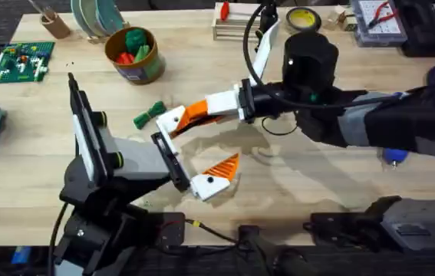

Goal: Pick up the gripper from the table and insert it into the empty holder that is missing its gripper. Then pick up a screw, insert it into the mounting hole, and use the screwdriver to tighten it. Finally, clean up the table by picking up the vegetable and placing it into the bucket.

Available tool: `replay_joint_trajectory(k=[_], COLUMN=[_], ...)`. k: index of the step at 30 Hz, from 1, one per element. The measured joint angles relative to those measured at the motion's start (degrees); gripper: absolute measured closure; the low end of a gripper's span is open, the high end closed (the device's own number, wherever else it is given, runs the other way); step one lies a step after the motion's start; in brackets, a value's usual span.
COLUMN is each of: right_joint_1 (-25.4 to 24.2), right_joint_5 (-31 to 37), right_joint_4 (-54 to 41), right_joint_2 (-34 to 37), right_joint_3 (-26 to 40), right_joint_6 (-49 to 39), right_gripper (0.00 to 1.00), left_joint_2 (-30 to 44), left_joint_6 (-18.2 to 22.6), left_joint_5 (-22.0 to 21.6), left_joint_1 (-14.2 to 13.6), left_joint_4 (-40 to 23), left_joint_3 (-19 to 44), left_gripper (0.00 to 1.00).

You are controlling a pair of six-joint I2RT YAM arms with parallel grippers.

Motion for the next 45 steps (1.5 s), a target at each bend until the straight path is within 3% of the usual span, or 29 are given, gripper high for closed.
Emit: replay_joint_trajectory(k=[20, 30, 38, 45], right_joint_1=[3.0, -0.6, -2.8, -3.5], right_joint_5=[5.8, -4.8, -12.7, -16.4], right_joint_4=[0.0, -0.9, -1.1, -1.1], right_joint_2=[0.0, 0.2, 0.9, 0.9], right_joint_3=[0.7, 0.9, 0.9, 0.9], right_joint_6=[-0.8, -0.8, -0.8, -0.7], right_gripper=[0.995, 0.991, 0.804, 0.752], left_joint_2=[0.0, -0.2, -0.2, -0.2], left_joint_6=[-0.6, 0.3, 1.2, 1.7], left_joint_5=[-3.0, 1.2, 4.4, 6.5], left_joint_1=[0.5, 0.3, -0.4, -0.5], left_joint_4=[-0.2, -0.3, -0.2, 0.0], left_joint_3=[0.2, 0.3, 0.3, 0.3], left_gripper=[0.008, 0.008, 0.007, 0.007])
